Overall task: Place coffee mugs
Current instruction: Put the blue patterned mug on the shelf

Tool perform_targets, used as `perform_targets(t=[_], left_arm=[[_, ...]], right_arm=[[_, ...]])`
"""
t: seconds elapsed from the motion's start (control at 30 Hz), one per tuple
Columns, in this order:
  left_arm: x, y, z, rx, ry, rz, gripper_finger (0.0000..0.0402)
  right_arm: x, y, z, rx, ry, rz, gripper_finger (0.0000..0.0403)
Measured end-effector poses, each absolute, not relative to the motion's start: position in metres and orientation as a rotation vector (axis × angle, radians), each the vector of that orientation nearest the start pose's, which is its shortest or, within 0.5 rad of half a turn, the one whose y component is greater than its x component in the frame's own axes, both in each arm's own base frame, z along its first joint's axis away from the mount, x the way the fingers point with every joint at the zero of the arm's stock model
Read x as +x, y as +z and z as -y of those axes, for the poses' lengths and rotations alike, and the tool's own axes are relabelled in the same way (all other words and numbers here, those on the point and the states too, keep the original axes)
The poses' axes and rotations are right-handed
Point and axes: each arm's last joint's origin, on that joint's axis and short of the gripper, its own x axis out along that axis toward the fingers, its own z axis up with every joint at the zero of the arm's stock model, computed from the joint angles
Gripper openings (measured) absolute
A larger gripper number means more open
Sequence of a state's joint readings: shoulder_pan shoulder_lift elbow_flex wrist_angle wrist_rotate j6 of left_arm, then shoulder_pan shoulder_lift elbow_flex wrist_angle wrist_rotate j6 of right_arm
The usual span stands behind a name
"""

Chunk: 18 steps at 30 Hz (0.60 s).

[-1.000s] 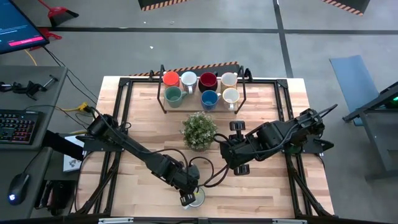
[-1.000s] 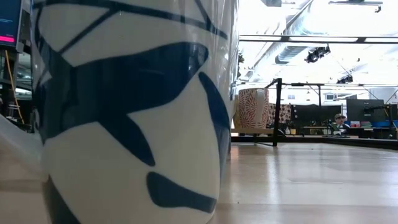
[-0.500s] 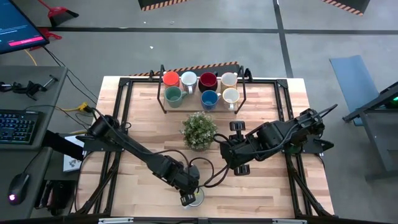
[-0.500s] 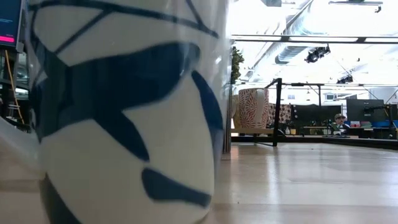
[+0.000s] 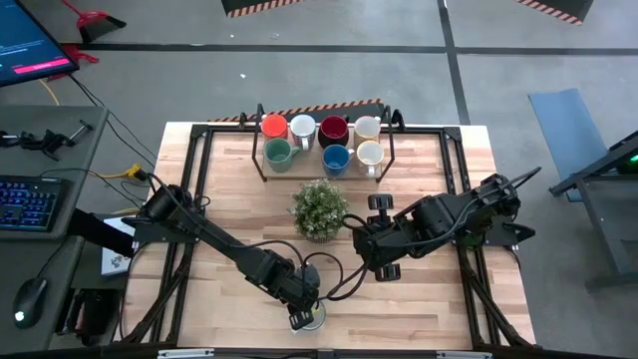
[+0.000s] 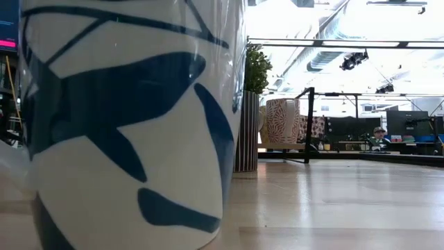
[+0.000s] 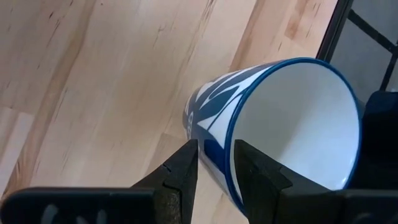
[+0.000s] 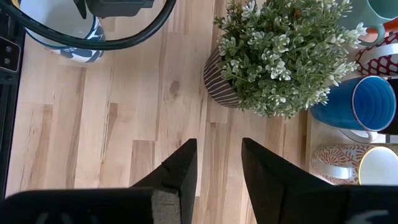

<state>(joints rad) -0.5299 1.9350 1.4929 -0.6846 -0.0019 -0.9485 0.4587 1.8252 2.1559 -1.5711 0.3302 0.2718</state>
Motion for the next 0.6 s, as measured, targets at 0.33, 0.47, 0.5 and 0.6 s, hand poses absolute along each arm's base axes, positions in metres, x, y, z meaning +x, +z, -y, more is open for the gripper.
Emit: perform_targets(t=[0.33,0.47,0.5,0.6], left_arm=[[0.35,0.212,0.2,-0.537,0.075,-1.207,0.0052],[0.351,0.211,0.196,-0.537,0.08,-1.218,0.0013],[0.352,0.211,0.196,-0.539,0.082,-1.214,0.001],[0.353,0.211,0.192,-0.536,0.101,-1.214,0.0008]], right_arm=[[0.3,0.405,-0.138,-0.236,-0.044,-1.141,0.0103],[0.3,0.405,-0.138,-0.237,-0.044,-1.141,0.0103],[0.3,0.405,-0.138,-0.237,-0.043,-1.141,0.0103],[0.3,0.405,-0.138,-0.237,-0.043,-1.141,0.0103]])
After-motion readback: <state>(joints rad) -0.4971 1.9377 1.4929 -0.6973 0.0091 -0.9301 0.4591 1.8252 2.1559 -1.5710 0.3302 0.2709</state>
